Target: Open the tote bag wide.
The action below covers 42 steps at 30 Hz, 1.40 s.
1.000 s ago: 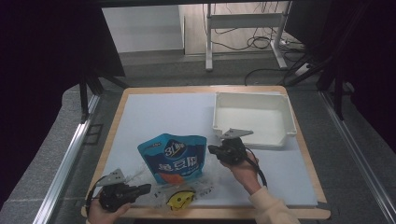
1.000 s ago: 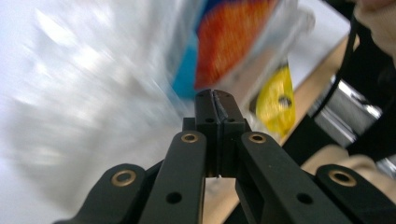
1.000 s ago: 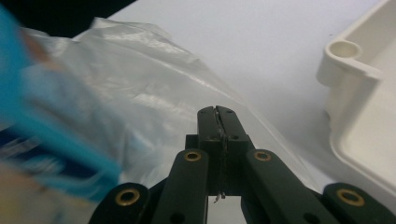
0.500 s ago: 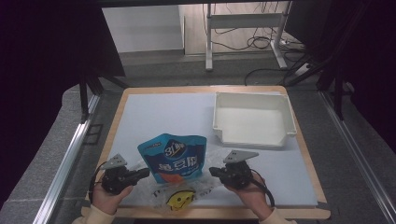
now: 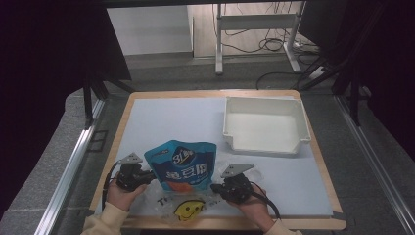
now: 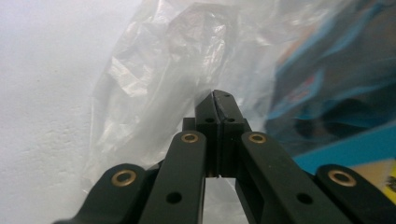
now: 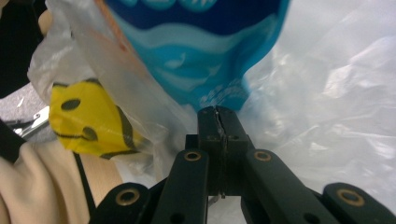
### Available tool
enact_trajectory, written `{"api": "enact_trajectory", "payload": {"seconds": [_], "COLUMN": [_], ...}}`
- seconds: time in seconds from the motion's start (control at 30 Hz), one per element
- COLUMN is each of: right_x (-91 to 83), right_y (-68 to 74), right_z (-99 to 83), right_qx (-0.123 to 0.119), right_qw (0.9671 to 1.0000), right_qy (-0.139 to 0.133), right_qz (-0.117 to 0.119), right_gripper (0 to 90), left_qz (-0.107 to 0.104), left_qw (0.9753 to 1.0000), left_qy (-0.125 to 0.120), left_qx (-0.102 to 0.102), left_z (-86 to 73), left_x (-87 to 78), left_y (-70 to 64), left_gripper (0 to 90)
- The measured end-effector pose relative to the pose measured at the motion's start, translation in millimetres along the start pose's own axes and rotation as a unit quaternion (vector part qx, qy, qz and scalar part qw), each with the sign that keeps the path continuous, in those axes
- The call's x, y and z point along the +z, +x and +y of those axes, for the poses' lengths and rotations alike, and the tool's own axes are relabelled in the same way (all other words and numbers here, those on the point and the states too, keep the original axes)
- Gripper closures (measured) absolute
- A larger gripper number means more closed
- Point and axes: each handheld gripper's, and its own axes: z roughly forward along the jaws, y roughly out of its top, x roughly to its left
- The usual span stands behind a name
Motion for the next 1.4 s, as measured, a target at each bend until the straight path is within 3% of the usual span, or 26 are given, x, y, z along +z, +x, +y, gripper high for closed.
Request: {"api": "enact_trajectory", "payload": {"seconds": [0.23, 0.37, 0.73, 0.87, 1.1, 1.4], "right_x": [2.9, 1.9, -0.9, -2.3, -2.2, -19.9], "right_y": [5.2, 5.0, 2.5, 1.0, 1.0, 3.8], "right_z": [-9.3, -14.5, -28.5, -30.1, -29.9, -21.2], "right_qx": [-0.005, -0.006, -0.018, -0.020, -0.023, -0.025], "right_qw": [0.9994, 0.9990, 0.9974, 0.9973, 0.9975, 0.9987], "right_qy": [0.023, 0.033, 0.054, 0.055, 0.050, -0.002], "right_qz": [0.024, 0.030, 0.043, 0.045, 0.045, 0.045], "right_gripper": [89.0, 89.0, 89.1, 89.1, 89.1, 89.1], "left_qz": [0.019, 0.043, 0.058, 0.057, 0.049, 0.000], "left_qw": [0.9995, 0.9987, 0.9975, 0.9973, 0.9980, 0.9994], "left_qy": [0.024, 0.027, 0.032, 0.040, 0.028, -0.020], "left_qx": [-0.002, -0.007, -0.024, -0.024, -0.028, -0.027], "left_z": [-0.1, 1.1, 8.1, 8.7, 8.8, 5.8], "left_x": [15.6, 20.4, 30.5, 35.5, 29.7, -7.1], "left_y": [8.4, 19.8, 33.8, 36.4, 36.0, 21.5], "left_gripper": [90.0, 90.0, 90.0, 90.0, 90.0, 90.0]}}
